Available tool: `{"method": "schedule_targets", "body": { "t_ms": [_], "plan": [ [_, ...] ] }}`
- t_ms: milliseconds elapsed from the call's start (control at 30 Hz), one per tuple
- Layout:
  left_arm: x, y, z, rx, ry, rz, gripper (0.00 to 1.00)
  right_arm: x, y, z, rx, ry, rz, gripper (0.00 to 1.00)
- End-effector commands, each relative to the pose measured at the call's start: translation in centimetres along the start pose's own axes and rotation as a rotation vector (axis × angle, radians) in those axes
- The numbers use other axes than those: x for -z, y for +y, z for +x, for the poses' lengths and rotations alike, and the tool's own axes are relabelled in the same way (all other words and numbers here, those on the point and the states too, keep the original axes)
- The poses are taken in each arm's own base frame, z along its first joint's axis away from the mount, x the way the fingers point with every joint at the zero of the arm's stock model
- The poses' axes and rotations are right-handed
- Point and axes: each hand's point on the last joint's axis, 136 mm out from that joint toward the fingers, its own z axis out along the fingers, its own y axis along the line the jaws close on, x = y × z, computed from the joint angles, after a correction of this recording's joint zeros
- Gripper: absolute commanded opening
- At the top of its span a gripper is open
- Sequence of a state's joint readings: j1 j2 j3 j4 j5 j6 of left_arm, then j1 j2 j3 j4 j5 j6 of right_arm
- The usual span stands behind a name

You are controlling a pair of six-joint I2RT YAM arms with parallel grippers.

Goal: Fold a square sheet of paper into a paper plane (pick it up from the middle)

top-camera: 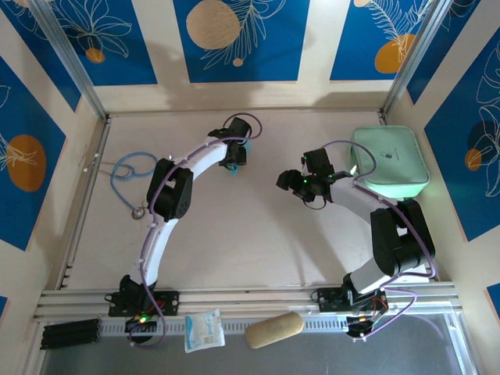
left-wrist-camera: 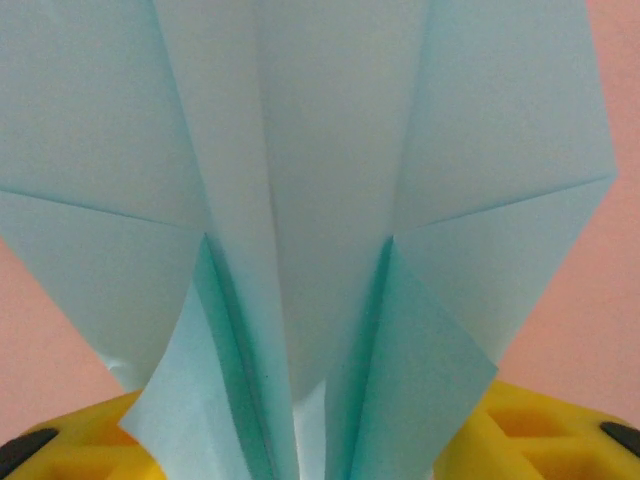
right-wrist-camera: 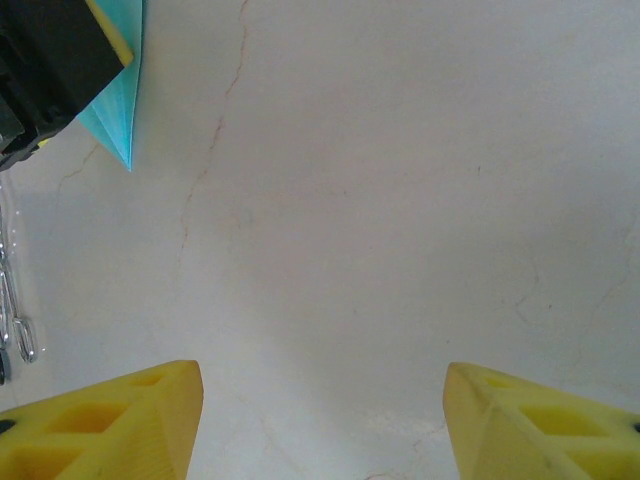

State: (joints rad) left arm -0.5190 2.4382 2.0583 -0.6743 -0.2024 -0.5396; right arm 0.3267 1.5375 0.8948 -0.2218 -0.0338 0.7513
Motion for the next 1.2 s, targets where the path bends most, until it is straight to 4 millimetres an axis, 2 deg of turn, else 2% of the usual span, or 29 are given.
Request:
{"method": "schedule_targets", "body": {
  "t_ms": [0,133,367,500,700,833,933,967,1067,1167],
  "plan": [
    [-1.3,0.3,1.8,-0.025,0.074,-0.005,0.53,0.3,0.4,-0.5,-0.009,-0.003,-0.001,0.65],
    [0.7,-0.5,0.2,-0.015,0.034,0.036,0.55,0.5,0.4,-0.8,-0.001,-0.012,0.006,0.66],
    [6.7,-1.4,-3.3,0.041,-0.086,0.110,0.64,1.1,0.2,-1.5,0.003,-0.037,0.026,0.66],
    [9.5,-0.9,-4.2,0.065,-0.139,0.123,0.68,2.1,0.2,-2.3,0.011,-0.070,0.037,0.67],
    [15.1,0.8,-5.5,0.076,-0.255,0.125,0.74,5.3,1.0,-4.4,0.089,-0.169,0.053,0.72],
    [19.9,4.1,-5.9,0.077,-0.394,0.071,0.85,8.4,1.5,-6.2,0.213,-0.306,0.084,0.86],
    [22.7,8.2,-4.7,0.084,-0.511,-0.036,1.00,10.4,1.3,-7.5,0.318,-0.422,0.125,0.95],
    [23.4,9.9,-4.0,0.096,-0.549,-0.075,0.99,11.0,0.9,-7.8,0.354,-0.465,0.153,0.97],
    [24.4,15.0,-1.5,0.150,-0.649,-0.166,0.99,12.1,-1.2,-9.0,0.373,-0.575,0.263,0.98],
    [24.2,20.0,1.8,0.223,-0.700,-0.240,0.99,12.2,-3.2,-9.5,0.404,-0.658,0.338,0.98]
  ]
}}
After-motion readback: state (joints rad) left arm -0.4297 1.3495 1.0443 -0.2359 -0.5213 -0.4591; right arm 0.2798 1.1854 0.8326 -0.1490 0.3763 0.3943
